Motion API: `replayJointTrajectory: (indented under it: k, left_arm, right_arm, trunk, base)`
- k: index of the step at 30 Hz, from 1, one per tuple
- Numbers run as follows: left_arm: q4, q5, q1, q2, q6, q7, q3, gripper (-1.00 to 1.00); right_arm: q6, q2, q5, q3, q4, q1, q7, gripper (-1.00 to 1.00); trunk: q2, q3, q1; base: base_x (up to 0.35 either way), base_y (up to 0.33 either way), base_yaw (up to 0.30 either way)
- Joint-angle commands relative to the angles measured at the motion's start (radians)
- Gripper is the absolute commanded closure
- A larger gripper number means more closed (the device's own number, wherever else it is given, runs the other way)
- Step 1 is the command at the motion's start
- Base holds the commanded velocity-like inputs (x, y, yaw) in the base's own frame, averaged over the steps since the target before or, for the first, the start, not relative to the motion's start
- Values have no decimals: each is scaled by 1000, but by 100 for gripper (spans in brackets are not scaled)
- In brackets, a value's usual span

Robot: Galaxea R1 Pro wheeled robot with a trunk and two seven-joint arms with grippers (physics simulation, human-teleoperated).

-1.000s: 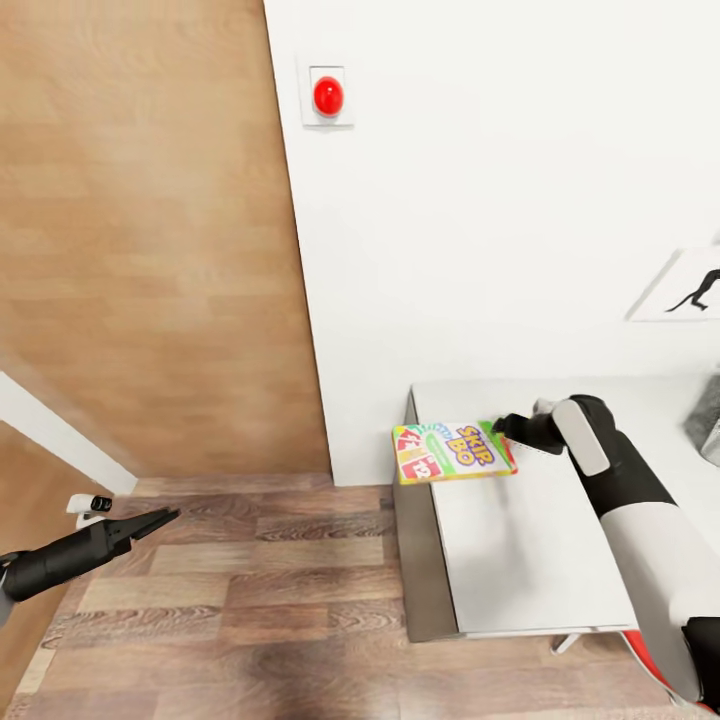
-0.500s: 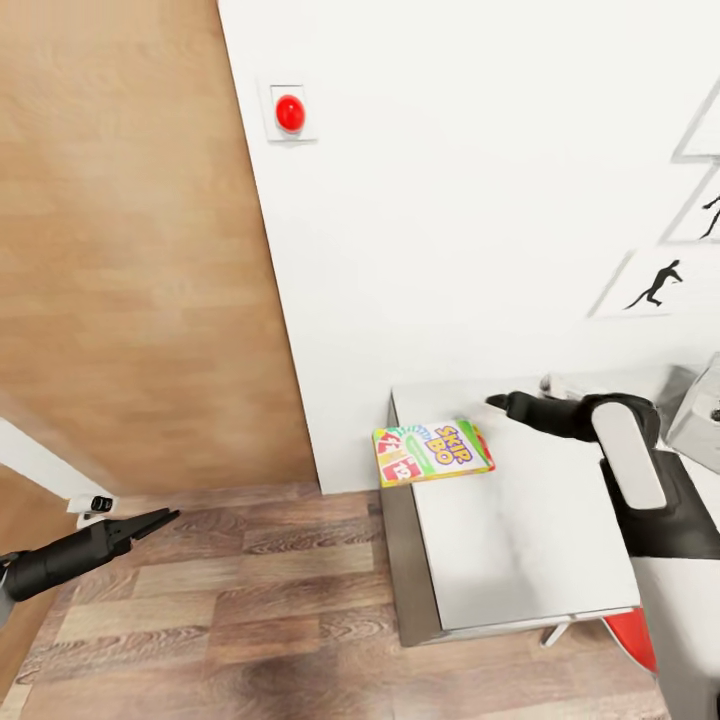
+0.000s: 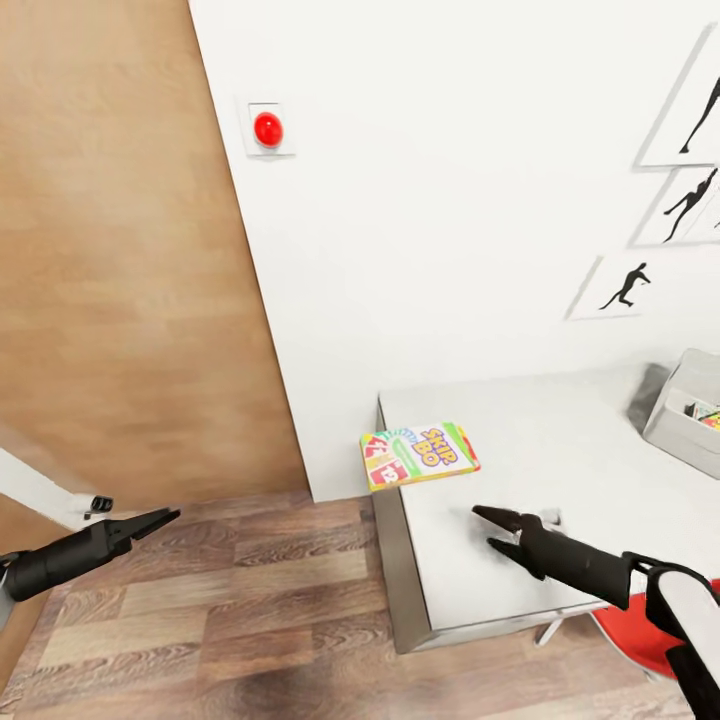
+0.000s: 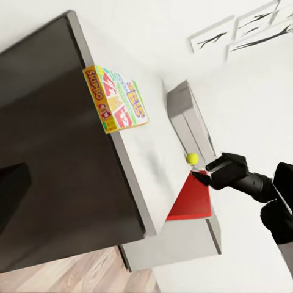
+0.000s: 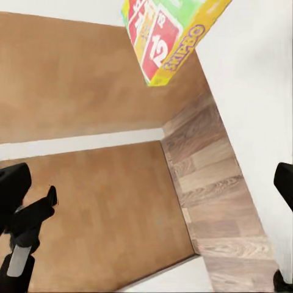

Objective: Put all the toys in the child's room - the three board games (two on the bed and one on the table), the two jigsaw puzzles on the table, and the tennis ball on the table - inside the toy box on the table in the child's room.

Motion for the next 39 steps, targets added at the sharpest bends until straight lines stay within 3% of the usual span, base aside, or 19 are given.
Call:
replayJointTrajectory:
  k: [1,4,7,12,19,21,28,39]
  left_arm:
    - [0,-1,-1,0,11,-4,0,-100]
    - [0,-1,-1,-1,11,-4,0,-100]
    - [0,-1,-1,-1,11,-4,-1,-100]
    - [0,-2,-1,-2,11,-4,-2,-100]
    - [0,-2,-1,-2,11,-4,-2,-100]
    - [0,-2,-1,-2,11,-4,-2,-100]
    - [0,-3,-1,-6,11,-4,-7,-100]
    - [0,-4,-1,-9,11,-4,-11,-100]
  right_arm:
    - [4,3,-8,0,-1,23,33,-100]
    - [-58,26,-12,16,-2,129,173,-100]
    - [-120,43,-6,47,-3,181,242,-100]
    - [-178,51,48,98,-4,208,299,-100]
    - [-201,54,137,125,-4,219,408,-100]
    - [-228,56,181,127,-4,221,455,-100]
    - [-307,56,273,133,-4,222,492,-100]
    - [-325,56,300,129,-4,222,499,-100]
  trunk:
    - [-2,0,1]
    - [-2,5,1]
    - [-2,10,1]
    - [-2,17,1]
    - [-2,23,1]
    - [-2,23,1]
    - [-2,23,1]
    - [-2,23,1]
  base:
    - [0,0,-72]
    - [0,0,-44]
    - [0,0,-18]
    - [0,0,-6]
    - [0,0,-1]
    - [0,0,0]
    - [0,0,0]
    - [0,0,0]
